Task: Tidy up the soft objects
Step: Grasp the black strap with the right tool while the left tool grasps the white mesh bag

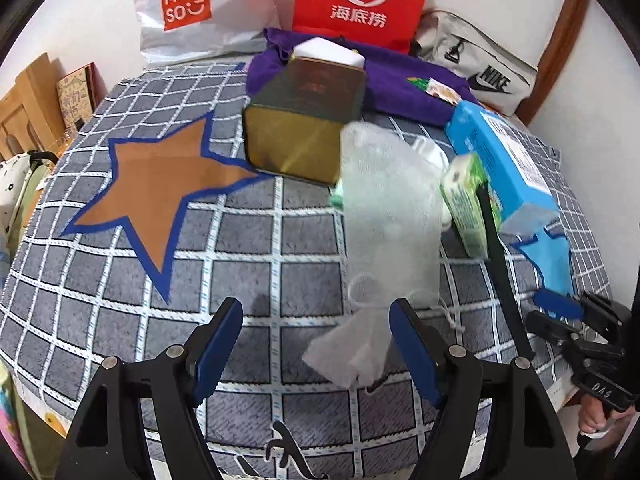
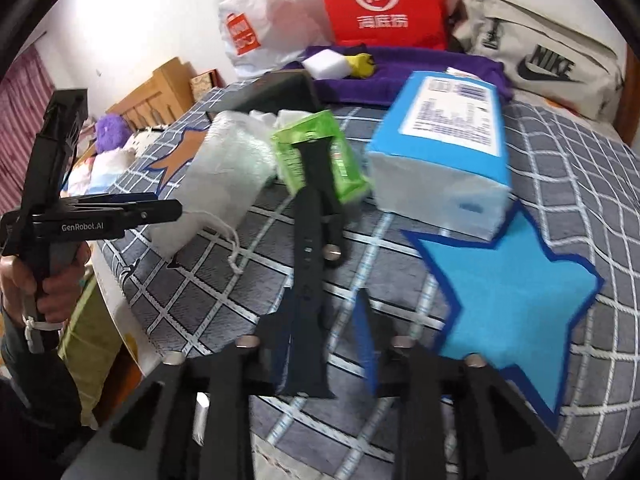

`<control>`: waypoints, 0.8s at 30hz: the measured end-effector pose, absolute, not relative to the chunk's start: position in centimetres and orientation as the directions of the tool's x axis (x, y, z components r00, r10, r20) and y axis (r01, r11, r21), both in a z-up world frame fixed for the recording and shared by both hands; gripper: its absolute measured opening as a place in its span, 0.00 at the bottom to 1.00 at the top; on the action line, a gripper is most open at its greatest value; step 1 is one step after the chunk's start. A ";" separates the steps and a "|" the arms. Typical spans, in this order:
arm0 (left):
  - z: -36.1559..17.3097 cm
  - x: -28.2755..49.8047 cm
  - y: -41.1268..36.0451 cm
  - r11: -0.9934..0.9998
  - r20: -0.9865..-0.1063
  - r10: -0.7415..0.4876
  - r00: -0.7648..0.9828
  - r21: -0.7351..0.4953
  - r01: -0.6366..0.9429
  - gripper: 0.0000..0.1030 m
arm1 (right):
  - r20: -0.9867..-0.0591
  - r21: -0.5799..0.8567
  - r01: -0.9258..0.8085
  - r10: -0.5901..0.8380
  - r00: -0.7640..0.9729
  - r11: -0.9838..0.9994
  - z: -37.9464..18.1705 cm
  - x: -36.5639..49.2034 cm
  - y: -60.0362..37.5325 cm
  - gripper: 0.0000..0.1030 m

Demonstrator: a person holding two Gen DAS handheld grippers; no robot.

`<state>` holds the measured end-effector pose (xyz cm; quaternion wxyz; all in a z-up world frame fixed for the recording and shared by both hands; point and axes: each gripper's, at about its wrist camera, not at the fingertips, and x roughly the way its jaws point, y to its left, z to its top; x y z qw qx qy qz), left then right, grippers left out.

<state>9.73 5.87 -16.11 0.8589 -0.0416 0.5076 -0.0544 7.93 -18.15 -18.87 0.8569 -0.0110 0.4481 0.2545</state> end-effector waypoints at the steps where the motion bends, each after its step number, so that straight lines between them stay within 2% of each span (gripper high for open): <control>1: -16.2 9.6 5.7 0.990 -0.868 -0.141 0.477 -0.126 0.064 0.72 | -0.778 0.198 -0.451 0.419 0.467 0.870 -19.1 7.9 -17.6 0.41; 4: -16.6 9.2 5.2 0.989 -0.868 -0.145 0.475 -0.114 0.095 0.72 | -0.793 0.186 -0.455 0.407 0.453 0.871 -20.0 8.1 -16.3 0.41; 8: -17.1 9.0 4.4 0.987 -0.860 -0.150 0.487 -0.097 0.131 0.71 | -0.787 0.093 -0.460 0.349 0.510 0.883 -20.3 7.7 -14.9 0.40; 9: -17.1 9.0 4.2 0.986 -0.857 -0.149 0.493 -0.091 0.139 0.69 | -0.785 0.063 -0.451 0.323 0.529 0.890 -20.3 7.6 -14.7 0.33; 10: -17.2 9.0 4.0 0.986 -0.855 -0.146 0.498 -0.083 0.145 0.58 | -0.785 0.042 -0.443 0.304 0.540 0.896 -20.3 7.6 -14.7 0.22; 11: -17.3 9.0 3.8 0.985 -0.855 -0.145 0.497 -0.077 0.154 0.45 | -0.784 0.033 -0.440 0.297 0.546 0.897 -20.3 7.7 -14.8 0.20; 12: -17.5 9.1 3.7 0.984 -0.859 -0.146 0.492 -0.075 0.161 0.39 | -0.785 0.048 -0.441 0.307 0.538 0.896 -20.3 7.7 -15.1 0.20; 14: -17.5 9.1 3.6 0.984 -0.854 -0.145 0.499 -0.069 0.166 0.20 | -0.786 0.077 -0.441 0.326 0.524 0.894 -20.2 7.8 -15.7 0.20; 16: -17.2 9.1 4.0 0.984 -0.845 -0.158 0.512 -0.090 0.154 0.13 | -0.788 0.096 -0.439 0.338 0.515 0.893 -20.1 7.6 -16.2 0.20; 24: -14.9 8.9 6.6 0.992 -0.814 -0.123 0.567 -0.104 0.066 0.11 | -0.771 0.153 -0.384 0.353 0.531 0.911 -18.5 6.9 -19.1 0.20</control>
